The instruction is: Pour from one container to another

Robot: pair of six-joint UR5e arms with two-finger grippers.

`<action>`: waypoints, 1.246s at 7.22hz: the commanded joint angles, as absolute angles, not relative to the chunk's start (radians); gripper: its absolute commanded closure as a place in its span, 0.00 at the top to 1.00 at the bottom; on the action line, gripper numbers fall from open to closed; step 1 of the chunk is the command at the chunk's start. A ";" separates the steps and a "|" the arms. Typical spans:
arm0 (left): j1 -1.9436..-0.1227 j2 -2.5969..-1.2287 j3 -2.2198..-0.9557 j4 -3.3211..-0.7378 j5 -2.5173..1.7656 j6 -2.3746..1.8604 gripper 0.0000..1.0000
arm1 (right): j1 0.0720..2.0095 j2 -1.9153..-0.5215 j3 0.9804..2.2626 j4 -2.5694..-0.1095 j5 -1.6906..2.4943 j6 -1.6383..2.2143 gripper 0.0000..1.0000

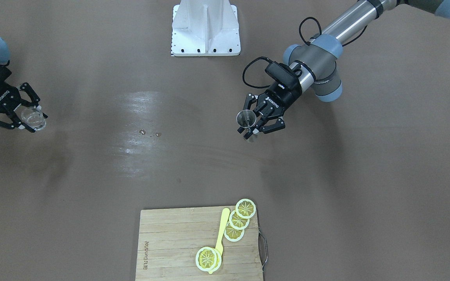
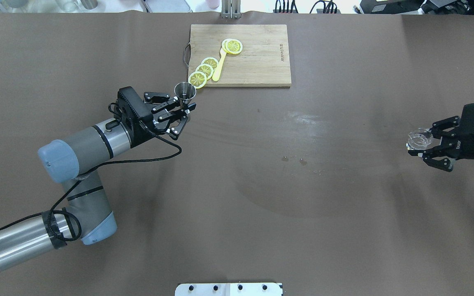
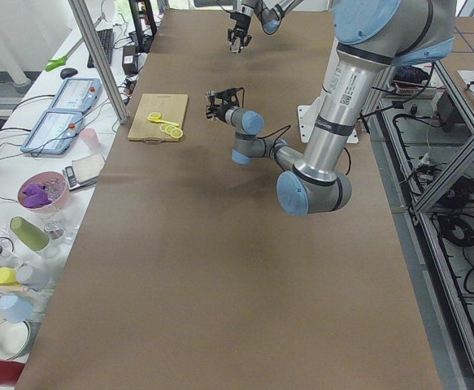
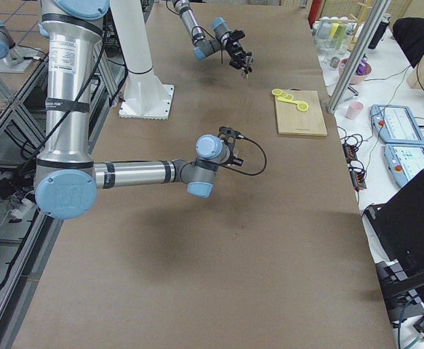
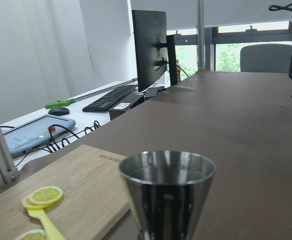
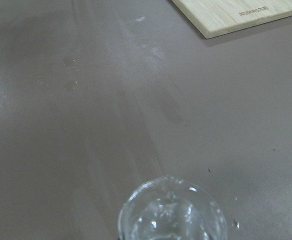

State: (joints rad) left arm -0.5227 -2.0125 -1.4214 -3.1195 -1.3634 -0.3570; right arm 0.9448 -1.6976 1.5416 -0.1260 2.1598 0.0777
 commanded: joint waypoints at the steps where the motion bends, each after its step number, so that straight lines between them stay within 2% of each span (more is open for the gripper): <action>1: -0.517 -1.951 -1.459 -3.106 -1.210 -0.396 0.00 | 0.971 -1.712 1.415 0.061 2.158 0.087 0.00; 4: -0.508 -1.908 -1.469 -3.027 -0.996 -0.544 0.00 | 0.991 -1.700 1.251 0.229 2.134 0.124 0.00; 9: -0.502 -1.841 -1.499 -2.883 -0.812 -0.727 0.00 | 0.989 -1.605 1.172 0.252 2.123 0.221 0.00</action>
State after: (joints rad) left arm -0.5031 -1.8621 -1.4901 -2.9363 -0.8709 -0.6921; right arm 0.9916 -1.6308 1.1866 0.2508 2.1246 0.2107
